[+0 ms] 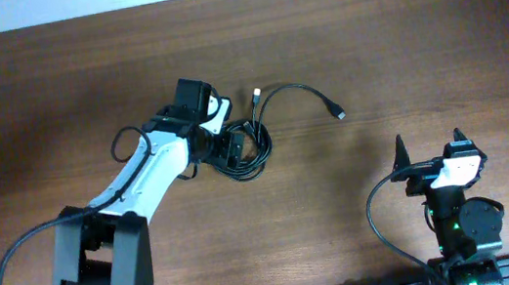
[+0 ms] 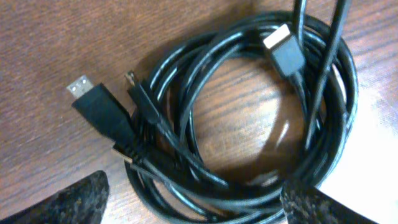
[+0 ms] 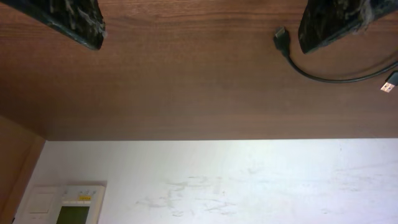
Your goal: Untangle cables
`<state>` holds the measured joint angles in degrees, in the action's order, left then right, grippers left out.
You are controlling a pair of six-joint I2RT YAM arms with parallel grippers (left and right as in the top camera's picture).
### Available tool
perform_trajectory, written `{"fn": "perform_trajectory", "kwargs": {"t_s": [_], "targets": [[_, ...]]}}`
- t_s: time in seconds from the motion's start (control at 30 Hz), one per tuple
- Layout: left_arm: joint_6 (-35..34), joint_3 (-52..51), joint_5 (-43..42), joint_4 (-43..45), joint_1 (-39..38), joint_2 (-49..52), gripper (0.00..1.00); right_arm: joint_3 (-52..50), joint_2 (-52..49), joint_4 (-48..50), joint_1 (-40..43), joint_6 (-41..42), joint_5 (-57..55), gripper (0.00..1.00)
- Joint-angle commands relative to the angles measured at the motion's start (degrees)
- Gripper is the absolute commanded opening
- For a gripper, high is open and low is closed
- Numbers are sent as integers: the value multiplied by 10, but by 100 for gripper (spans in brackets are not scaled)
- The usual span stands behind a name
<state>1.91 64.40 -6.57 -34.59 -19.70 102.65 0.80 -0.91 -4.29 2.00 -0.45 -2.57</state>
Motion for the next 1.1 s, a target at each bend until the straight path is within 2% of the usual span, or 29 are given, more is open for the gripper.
{"fn": "perform_trajectory", "kwargs": {"t_s": [0.0,0.13,0.2,0.33,0.37,0.5,0.6,0.7,0.73,0.77,0.83,1.07], "targets": [[0,10,6,10,-1,24,76,-5,4,-1,-1,-2,-7,98],[0,10,6,15,-1,28,62,-5,4,-1,-1,-2,-7,98],[0,10,6,16,-1,28,51,-5,4,-1,-1,-2,-7,98],[0,10,6,16,-1,28,43,-5,-3,-1,-1,-2,-7,98],[0,10,6,16,-1,28,43,-5,-3,-1,-1,-2,-7,98],[0,10,6,16,-1,28,55,-5,-3,-1,-1,-2,-7,98],[0,10,4,16,-1,28,54,-5,-3,-1,-1,-2,-7,98],[0,10,4,16,-1,28,45,-5,-3,-1,-1,-2,-7,98],[0,10,4,16,-1,28,45,-5,-3,-1,-1,-2,-7,98],[0,10,4,15,-1,28,45,-5,-3,-1,-1,-2,-7,98],[0,10,4,13,-1,28,56,-5,-3,-1,-1,-2,-7,98],[0,10,4,13,-1,28,56,-5,-3,-1,-1,-2,-7,98]]}}
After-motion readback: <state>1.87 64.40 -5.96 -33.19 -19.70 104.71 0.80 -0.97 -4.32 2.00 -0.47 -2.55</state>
